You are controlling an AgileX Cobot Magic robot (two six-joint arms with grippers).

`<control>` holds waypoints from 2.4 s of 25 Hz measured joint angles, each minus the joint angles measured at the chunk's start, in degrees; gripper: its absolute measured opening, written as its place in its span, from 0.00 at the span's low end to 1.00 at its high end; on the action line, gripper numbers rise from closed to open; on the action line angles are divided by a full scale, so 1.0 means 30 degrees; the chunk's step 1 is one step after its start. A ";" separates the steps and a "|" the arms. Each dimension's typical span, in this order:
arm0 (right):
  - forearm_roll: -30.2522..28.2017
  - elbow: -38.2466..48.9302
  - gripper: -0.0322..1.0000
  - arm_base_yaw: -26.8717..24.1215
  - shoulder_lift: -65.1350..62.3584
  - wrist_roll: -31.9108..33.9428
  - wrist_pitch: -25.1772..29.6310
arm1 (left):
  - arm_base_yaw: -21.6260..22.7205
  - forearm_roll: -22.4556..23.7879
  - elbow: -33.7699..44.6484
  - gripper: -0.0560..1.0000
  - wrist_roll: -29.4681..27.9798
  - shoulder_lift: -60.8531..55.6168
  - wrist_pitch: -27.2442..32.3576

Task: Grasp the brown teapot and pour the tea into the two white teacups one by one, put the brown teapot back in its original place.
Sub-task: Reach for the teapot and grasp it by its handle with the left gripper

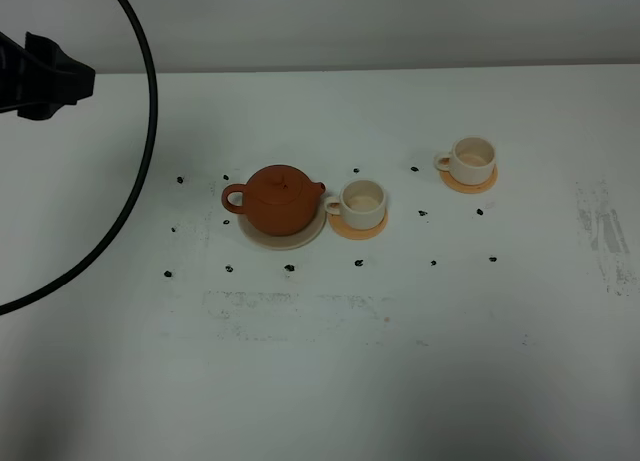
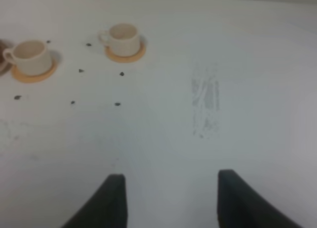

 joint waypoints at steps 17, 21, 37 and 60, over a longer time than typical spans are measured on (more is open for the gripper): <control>0.0043 0.0000 0.45 0.0000 0.0000 -0.0049 -0.0017 | 0.0000 0.0000 0.0000 0.63 0.0276 0.1328 -0.0127; 0.0043 0.0000 0.45 0.0000 0.0000 -0.0052 -0.0017 | 0.0000 0.0000 0.0000 0.63 0.1252 0.1782 -0.0043; 0.0043 0.0000 0.45 0.0000 0.0000 -0.0052 -0.0017 | -0.1902 0.2427 -0.1088 0.63 0.3841 0.4121 0.3705; 0.0043 0.0000 0.45 0.0000 0.0000 -0.0052 -0.0017 | -0.3489 0.4344 -0.6978 0.58 1.3361 1.1432 0.4500</control>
